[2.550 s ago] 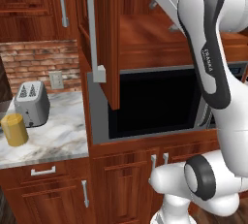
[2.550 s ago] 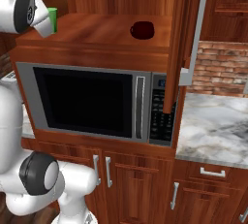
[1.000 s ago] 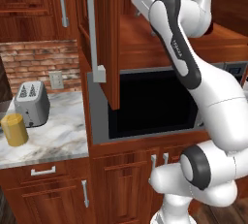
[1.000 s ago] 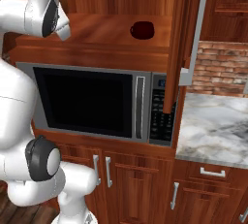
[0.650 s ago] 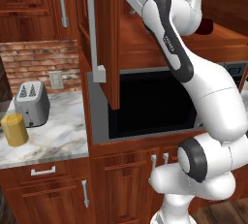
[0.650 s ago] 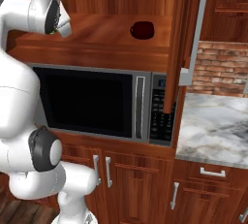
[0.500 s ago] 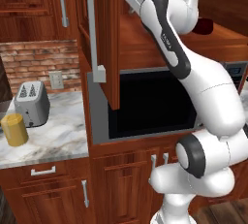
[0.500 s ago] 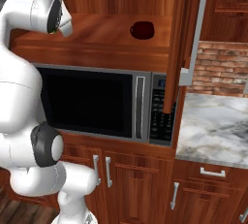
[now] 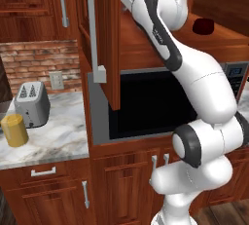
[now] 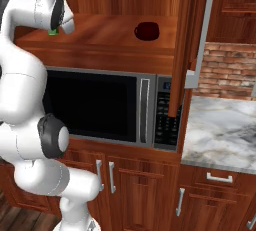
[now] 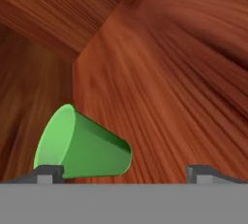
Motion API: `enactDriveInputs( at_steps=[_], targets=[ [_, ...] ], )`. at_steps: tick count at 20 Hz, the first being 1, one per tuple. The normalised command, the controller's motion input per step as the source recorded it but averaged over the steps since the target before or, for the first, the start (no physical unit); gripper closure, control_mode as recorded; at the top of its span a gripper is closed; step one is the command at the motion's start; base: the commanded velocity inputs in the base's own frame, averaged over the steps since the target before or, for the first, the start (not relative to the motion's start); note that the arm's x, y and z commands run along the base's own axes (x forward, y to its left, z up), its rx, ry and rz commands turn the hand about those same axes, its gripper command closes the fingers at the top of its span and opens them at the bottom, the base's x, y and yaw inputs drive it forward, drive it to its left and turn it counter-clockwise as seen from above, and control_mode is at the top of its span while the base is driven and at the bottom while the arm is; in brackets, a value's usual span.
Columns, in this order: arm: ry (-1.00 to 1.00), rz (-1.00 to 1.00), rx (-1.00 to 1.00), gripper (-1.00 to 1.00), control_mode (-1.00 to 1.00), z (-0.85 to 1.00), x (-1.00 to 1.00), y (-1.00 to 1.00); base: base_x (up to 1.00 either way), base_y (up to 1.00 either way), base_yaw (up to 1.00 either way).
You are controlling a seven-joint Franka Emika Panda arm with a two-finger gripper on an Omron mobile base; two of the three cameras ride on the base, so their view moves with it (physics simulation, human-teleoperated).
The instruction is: There is a tray on the dining counter. Grab the cup, mug, and pitcher and place them on the tray. The pitcher may be placed next to the tray if it cannot fit the tray.
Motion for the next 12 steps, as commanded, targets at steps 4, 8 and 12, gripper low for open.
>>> enactDriveInputs(
  at_steps=[4, 8, 12],
  targets=[
    [0.04, 0.02, 0.00, -1.00, -1.00, 0.00, 0.49, 0.17, 0.00, 0.00, 0.00],
    [0.05, 0.02, 0.00, -1.00, -1.00, 0.00, 0.40, 0.16, 0.00, 0.00, 0.00],
    [0.04, 0.03, 0.00, -1.00, -1.00, 0.02, 0.25, 0.09, 0.00, 0.00, 0.00]
  ],
)
